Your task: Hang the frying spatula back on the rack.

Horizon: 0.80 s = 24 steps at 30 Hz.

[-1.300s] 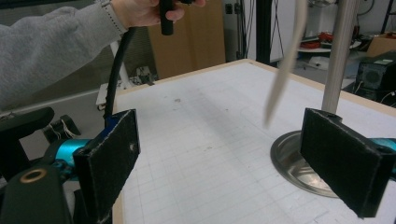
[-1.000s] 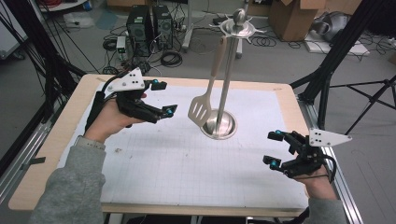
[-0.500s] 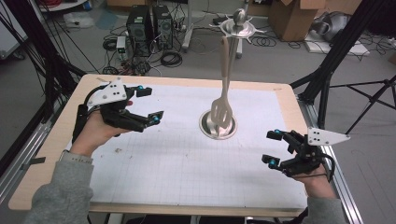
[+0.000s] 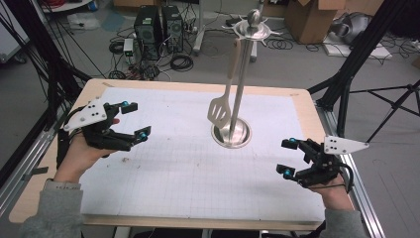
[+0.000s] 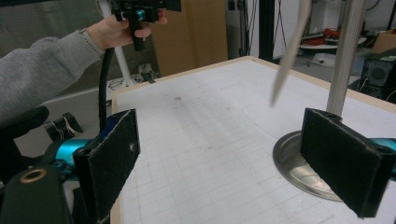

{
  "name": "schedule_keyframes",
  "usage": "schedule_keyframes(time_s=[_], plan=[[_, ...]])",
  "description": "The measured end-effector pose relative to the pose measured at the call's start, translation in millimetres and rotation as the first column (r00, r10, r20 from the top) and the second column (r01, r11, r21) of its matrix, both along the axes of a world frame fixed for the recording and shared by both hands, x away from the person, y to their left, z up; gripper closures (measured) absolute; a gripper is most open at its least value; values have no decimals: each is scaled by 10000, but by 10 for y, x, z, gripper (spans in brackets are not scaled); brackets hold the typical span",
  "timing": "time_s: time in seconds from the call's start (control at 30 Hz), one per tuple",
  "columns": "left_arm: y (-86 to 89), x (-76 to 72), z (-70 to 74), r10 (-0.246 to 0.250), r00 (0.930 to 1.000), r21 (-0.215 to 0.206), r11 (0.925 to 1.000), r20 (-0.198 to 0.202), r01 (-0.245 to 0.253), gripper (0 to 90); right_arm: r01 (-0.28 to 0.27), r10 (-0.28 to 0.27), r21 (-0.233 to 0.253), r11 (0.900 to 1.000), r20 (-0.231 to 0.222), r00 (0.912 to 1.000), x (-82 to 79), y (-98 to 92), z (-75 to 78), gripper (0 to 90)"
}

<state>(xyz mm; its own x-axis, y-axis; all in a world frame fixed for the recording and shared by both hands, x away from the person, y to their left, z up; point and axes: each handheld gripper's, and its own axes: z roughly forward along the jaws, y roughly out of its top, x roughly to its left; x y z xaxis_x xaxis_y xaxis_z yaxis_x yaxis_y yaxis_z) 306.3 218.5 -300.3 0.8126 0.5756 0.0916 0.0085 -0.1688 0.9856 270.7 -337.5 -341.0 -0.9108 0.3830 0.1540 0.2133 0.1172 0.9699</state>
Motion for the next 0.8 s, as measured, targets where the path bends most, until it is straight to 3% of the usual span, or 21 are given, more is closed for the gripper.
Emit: schedule_keyframes(time_s=[0.37, 0.8], plan=[[139, -160, -115, 842, 9964, -109, 9964, -2, -842, 158, -41, 41, -61, 10000, -36, 10000, 17, 19, -10, 114], [247, -291, -244, 1290, 9913, -91, 9916, -251, -1293, 158, 13, -13, -63, 10000, -29, 10000, 26, 19, -13, 114]])
